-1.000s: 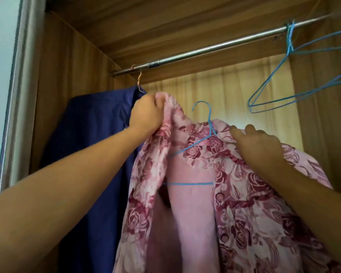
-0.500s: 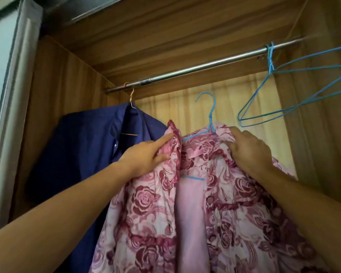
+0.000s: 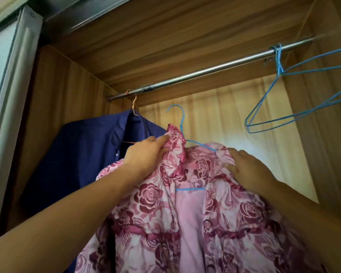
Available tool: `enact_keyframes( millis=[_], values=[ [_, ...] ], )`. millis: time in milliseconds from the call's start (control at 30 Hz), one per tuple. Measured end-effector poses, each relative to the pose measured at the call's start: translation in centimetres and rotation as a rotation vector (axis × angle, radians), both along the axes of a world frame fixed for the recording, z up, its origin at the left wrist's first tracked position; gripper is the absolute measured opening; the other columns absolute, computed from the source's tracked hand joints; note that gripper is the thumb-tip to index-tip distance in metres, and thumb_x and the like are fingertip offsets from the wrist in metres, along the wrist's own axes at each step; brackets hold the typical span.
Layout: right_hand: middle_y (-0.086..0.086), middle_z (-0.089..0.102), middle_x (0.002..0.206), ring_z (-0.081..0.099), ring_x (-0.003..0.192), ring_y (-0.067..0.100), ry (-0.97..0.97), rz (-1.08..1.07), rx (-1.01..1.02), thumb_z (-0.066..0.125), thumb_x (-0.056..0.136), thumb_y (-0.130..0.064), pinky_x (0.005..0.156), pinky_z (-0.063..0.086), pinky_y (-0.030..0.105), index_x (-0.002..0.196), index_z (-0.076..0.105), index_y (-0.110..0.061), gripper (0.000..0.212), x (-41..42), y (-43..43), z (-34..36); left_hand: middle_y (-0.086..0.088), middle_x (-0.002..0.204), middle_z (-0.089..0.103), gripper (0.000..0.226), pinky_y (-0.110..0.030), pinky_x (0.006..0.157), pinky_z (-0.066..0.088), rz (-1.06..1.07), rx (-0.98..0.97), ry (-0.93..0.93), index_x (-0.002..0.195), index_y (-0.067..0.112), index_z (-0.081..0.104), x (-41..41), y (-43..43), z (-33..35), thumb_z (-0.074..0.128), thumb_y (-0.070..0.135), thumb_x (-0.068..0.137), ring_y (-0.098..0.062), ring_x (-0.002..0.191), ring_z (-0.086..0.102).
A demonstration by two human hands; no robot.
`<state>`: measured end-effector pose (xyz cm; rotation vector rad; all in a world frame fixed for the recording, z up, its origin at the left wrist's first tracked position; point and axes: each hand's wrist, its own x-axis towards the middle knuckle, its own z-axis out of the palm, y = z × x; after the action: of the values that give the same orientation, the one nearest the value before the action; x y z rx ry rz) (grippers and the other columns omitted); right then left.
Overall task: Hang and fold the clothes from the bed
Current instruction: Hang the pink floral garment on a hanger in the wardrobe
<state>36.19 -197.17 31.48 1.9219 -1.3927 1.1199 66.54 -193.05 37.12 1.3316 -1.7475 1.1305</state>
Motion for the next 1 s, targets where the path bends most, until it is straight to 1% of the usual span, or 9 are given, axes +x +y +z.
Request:
enact_keyframes(
  millis=[133, 233, 333, 467, 567, 633, 733, 867, 1000],
  values=[
    [0.009, 0.050, 0.112, 0.062, 0.098, 0.036, -0.020, 0.026, 0.003, 0.055, 0.098, -0.046, 0.077, 0.052, 0.040, 0.136, 0.044, -0.018, 0.049, 1.8, -0.7, -1.1, -0.001, 0.117, 0.053, 0.048, -0.042, 0.072, 0.053, 0.035, 0.048, -0.028, 0.151, 0.042, 0.026, -0.6, -1.1, -0.8, 0.031, 0.053, 0.105, -0.033, 0.098, 0.064],
    [0.008, 0.046, 0.109, 0.064, 0.086, 0.038, -0.065, -0.017, -0.080, 0.053, 0.100, -0.040, 0.069, 0.052, 0.039, 0.130, 0.048, -0.024, 0.035, 3.6, -1.7, -0.4, 0.001, 0.118, 0.051, 0.050, -0.040, 0.072, 0.051, 0.011, 0.055, -0.038, 0.153, 0.044, 0.021, -1.2, -1.8, -1.5, 0.029, 0.054, 0.105, -0.030, 0.101, 0.063],
    [0.006, 0.047, 0.104, 0.064, 0.076, 0.037, -0.106, -0.087, -0.180, 0.056, 0.100, -0.030, 0.061, 0.048, 0.037, 0.124, 0.052, -0.024, 0.026, 3.3, -3.3, 1.3, 0.004, 0.115, 0.051, 0.057, -0.040, 0.075, 0.052, -0.099, 0.078, -0.095, 0.156, 0.045, 0.012, -0.2, -1.7, -1.2, 0.029, 0.056, 0.104, -0.025, 0.100, 0.062],
    [0.008, 0.048, 0.100, 0.063, 0.079, 0.041, -0.172, -0.024, -0.222, 0.057, 0.100, -0.031, 0.061, 0.046, 0.038, 0.121, 0.051, -0.021, 0.023, 3.8, -5.0, 4.7, 0.007, 0.099, 0.044, 0.060, -0.034, 0.066, 0.043, -0.036, 0.100, -0.151, 0.150, 0.059, -0.009, 2.5, -0.9, 0.2, 0.027, 0.058, 0.103, -0.020, 0.092, 0.060],
    [0.009, 0.051, 0.098, 0.064, 0.083, 0.040, -0.186, 0.008, -0.233, 0.052, 0.102, -0.041, 0.064, 0.047, 0.038, 0.122, 0.050, -0.022, 0.028, 5.6, -6.1, 7.5, 0.002, 0.097, 0.043, 0.057, -0.037, 0.069, 0.048, 0.052, 0.083, -0.155, 0.145, 0.064, -0.013, 3.4, -0.8, 2.1, 0.025, 0.053, 0.105, -0.026, 0.089, 0.062],
    [0.009, 0.052, 0.097, 0.064, 0.085, 0.038, -0.167, -0.016, -0.243, 0.048, 0.103, -0.042, 0.068, 0.050, 0.038, 0.122, 0.049, -0.021, 0.028, 7.1, -6.9, 9.4, -0.005, 0.109, 0.050, 0.057, -0.040, 0.073, 0.051, 0.077, 0.069, -0.135, 0.146, 0.064, -0.010, 3.7, -1.3, 4.1, 0.026, 0.046, 0.107, -0.032, 0.093, 0.064],
    [0.008, 0.059, 0.107, 0.063, 0.098, 0.034, -0.128, -0.153, -0.266, 0.049, 0.101, -0.031, 0.077, 0.045, 0.040, 0.124, 0.048, -0.025, 0.024, 9.1, -8.1, 12.3, -0.007, 0.127, 0.052, 0.053, -0.040, 0.072, 0.049, 0.151, 0.023, -0.102, 0.151, 0.054, 0.010, 4.1, -2.4, 7.6, 0.031, 0.034, 0.107, -0.035, 0.101, 0.063],
    [0.007, 0.055, 0.114, 0.059, 0.107, 0.035, -0.151, -0.128, -0.130, 0.046, 0.098, -0.021, 0.081, 0.043, 0.041, 0.129, 0.046, -0.026, 0.031, 11.1, -10.2, 15.5, -0.008, 0.122, 0.056, 0.040, -0.040, 0.071, 0.048, 0.139, -0.014, -0.068, 0.141, 0.040, 0.035, 4.8, -4.0, 11.0, 0.039, 0.033, 0.102, -0.036, 0.101, 0.062],
    [0.004, 0.058, 0.124, 0.050, 0.119, 0.032, -0.095, -0.245, -0.099, 0.041, 0.098, -0.021, 0.091, 0.042, 0.046, 0.130, 0.046, -0.030, 0.034, 12.9, -12.6, 16.0, -0.008, 0.118, 0.048, 0.031, -0.046, 0.077, 0.055, 0.116, -0.003, -0.028, 0.120, 0.024, 0.050, 5.5, -5.4, 11.6, 0.052, 0.040, 0.093, -0.036, 0.092, 0.063]
  ],
)
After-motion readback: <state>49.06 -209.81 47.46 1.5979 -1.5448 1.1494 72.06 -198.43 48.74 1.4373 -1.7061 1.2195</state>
